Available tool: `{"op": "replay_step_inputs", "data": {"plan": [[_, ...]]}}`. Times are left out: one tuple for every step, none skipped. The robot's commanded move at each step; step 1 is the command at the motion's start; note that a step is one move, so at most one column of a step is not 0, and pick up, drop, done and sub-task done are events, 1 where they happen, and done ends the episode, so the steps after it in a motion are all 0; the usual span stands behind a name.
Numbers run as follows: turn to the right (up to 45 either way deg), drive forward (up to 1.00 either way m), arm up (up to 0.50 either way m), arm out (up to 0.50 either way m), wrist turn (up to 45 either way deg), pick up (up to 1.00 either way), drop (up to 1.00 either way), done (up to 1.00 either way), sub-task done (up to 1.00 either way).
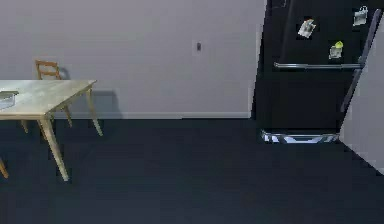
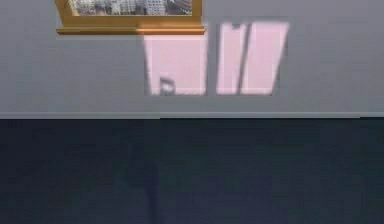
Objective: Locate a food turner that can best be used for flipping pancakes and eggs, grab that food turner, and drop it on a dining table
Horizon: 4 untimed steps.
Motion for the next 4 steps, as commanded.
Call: {"op": "replay_step_inputs", "data": {"plan": [[-45.0,0.0,0.0,0.0,0.0,0.0,0.0,0.0,0.0],[-45.0,0.0,0.0,0.0,0.0,0.0,0.0,0.0,0.0],[0.0,1.0,0.0,0.0,0.0,0.0,0.0,0.0,0.0],[0.0,1.0,0.0,0.0,0.0,0.0,0.0,0.0,0.0]]}}
